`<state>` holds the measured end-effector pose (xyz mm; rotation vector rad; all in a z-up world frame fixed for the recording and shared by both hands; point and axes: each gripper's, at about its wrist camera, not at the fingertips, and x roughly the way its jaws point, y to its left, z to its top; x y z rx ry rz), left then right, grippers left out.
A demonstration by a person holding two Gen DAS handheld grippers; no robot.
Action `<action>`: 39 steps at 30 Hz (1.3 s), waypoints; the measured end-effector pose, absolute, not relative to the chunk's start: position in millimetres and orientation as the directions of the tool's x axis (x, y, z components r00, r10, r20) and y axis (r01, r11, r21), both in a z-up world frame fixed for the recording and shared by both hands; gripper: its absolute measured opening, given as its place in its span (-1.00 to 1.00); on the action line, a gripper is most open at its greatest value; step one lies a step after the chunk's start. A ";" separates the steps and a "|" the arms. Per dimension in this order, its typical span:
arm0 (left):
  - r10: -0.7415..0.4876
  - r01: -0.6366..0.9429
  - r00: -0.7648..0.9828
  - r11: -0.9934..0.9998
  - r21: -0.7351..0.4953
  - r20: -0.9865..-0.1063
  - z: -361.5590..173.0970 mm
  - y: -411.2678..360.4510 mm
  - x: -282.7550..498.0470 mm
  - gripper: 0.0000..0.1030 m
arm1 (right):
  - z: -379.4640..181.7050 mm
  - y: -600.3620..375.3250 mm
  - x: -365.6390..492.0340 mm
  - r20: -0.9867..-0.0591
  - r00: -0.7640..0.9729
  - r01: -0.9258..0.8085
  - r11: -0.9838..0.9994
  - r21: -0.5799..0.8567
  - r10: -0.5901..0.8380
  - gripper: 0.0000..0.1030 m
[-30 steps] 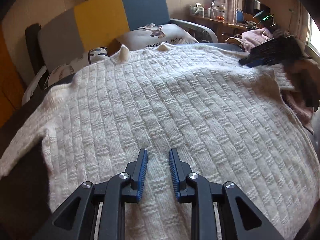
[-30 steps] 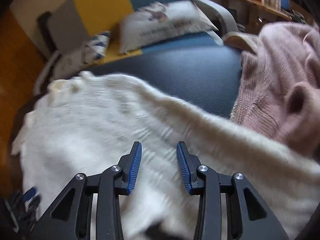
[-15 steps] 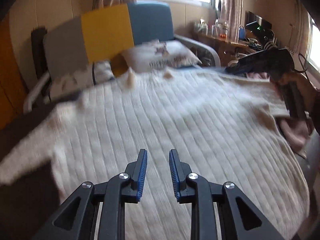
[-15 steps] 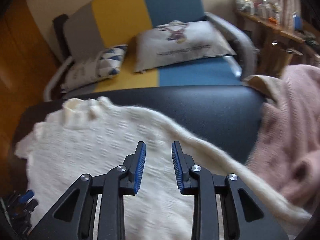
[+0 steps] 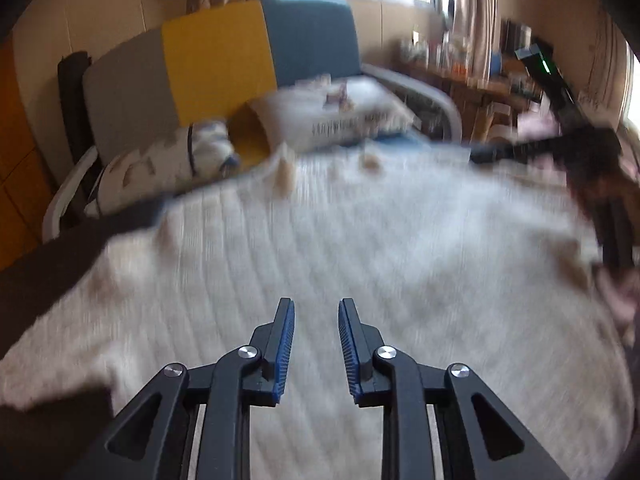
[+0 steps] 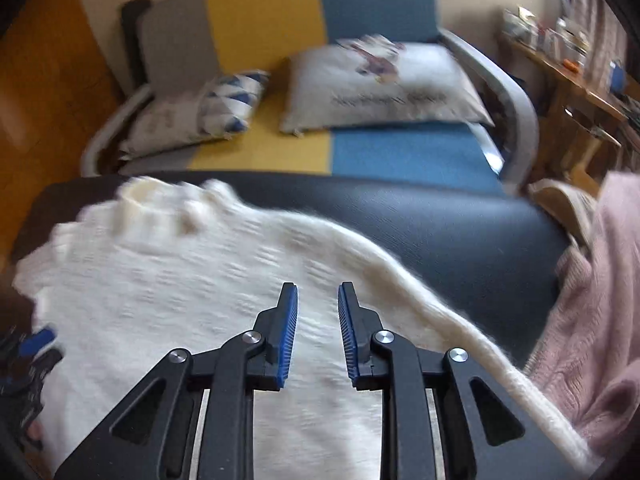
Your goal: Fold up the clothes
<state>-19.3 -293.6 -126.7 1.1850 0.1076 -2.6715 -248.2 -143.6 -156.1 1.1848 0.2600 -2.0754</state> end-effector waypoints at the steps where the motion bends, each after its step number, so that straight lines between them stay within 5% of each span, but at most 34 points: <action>1: -0.156 0.230 -0.661 -0.973 -0.001 -0.734 -122.1 -300.9 -32.3 -0.54 | -147.9 -151.9 -244.6 -0.805 -0.301 0.693 -0.697 0.184 -0.512 -0.56; 6: -0.133 0.273 -0.670 -0.959 -0.075 -0.731 -123.7 -342.3 -91.9 -0.55 | -148.3 -202.4 -250.0 -0.816 -0.255 0.738 -0.650 0.182 -0.518 -0.52; 10: -0.192 0.364 -0.538 -0.931 -0.021 -0.821 -169.0 -382.7 -121.6 -0.55 | -190.1 -212.1 -263.4 -0.865 -0.275 0.720 -0.687 0.103 -0.419 -0.53; 18: -0.174 0.299 -0.654 -0.953 -0.041 -0.736 -141.7 -375.4 -120.2 -0.55 | -144.0 -235.7 -241.3 -0.786 -0.240 0.802 -0.573 0.170 -0.570 -0.55; 23: -0.206 0.345 -0.551 -0.939 0.004 -0.809 -169.9 -385.9 -150.5 -0.55 | -183.2 -278.7 -245.2 -0.866 -0.256 0.819 -0.572 0.042 -0.430 -0.57; 27: -0.230 0.359 -0.574 -0.933 0.011 -0.786 -171.6 -383.6 -145.1 -0.55 | -188.0 -258.8 -259.1 -0.808 -0.258 0.760 -0.628 0.169 -0.529 -0.58; 34: -0.271 0.365 -0.632 -0.931 0.030 -0.726 -148.0 -377.2 -135.1 -0.56 | -154.0 -246.8 -243.4 -0.783 -0.274 0.795 -0.589 0.143 -0.559 -0.57; 38: -0.293 0.378 -0.553 -0.923 0.078 -0.780 -169.9 -385.2 -155.8 -0.55 | -182.0 -240.3 -253.1 -0.869 -0.332 0.765 -0.644 -0.021 -0.366 -0.57; 39: -0.289 0.384 -0.548 -0.921 0.071 -0.785 -167.8 -386.4 -156.2 -0.55 | -184.8 -231.1 -256.0 -0.840 -0.342 0.768 -0.641 0.009 -0.421 -0.57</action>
